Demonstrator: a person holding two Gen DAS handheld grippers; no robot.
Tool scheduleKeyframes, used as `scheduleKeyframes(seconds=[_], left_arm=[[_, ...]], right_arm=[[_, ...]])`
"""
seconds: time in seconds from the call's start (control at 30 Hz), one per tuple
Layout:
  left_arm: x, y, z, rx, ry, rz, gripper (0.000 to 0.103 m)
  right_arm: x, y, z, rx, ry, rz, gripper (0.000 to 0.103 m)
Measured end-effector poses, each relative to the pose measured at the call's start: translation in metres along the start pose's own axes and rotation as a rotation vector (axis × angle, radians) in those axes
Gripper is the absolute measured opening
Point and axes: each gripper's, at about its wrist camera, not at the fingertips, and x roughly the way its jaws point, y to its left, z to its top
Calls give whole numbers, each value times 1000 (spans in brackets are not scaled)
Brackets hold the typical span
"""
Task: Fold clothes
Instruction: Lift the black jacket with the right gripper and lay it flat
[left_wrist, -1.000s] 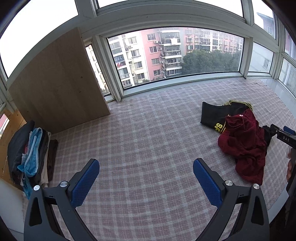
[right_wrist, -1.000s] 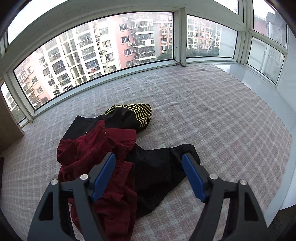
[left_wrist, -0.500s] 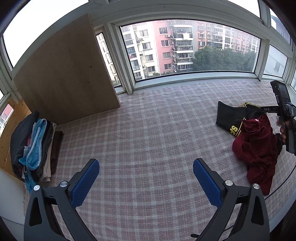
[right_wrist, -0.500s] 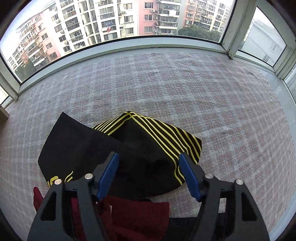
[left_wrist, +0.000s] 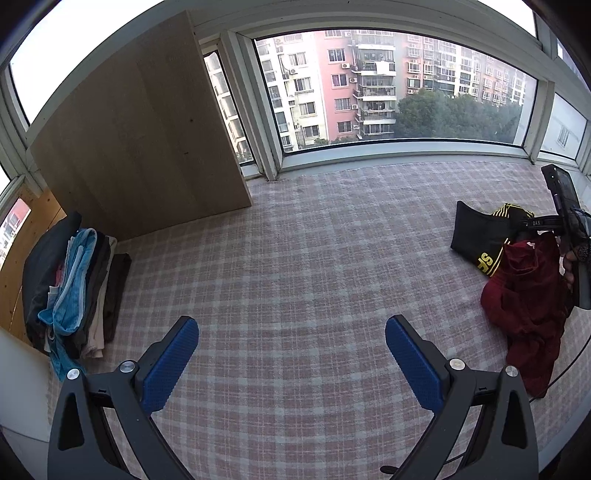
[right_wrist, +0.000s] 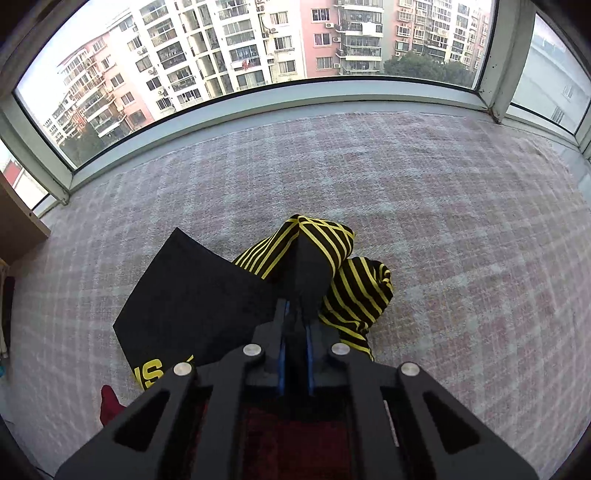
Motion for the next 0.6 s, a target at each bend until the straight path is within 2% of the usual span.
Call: scheduleKeyframes(seconds=[0.13,0.3,0.43,0.53,0.6], left_arm=[[-2,2,0,-2,-6,0,102],[-15,18,-2,-27,-41,4,102],[-33,40,-9,-61,-76,7,102],[-48,63,-18,-84,-108,18,102],[-57,83,-26,-104,-127,26,102]], right_arm=[[-53,4,22,-5,-103,-5,6],[-152,40,47,-69,-289,14,6],[-224,101,43,-164,-394,87,6],[-260,155,23,-252,-429,142,6],[-277,194,5,-302,-427,210,6]])
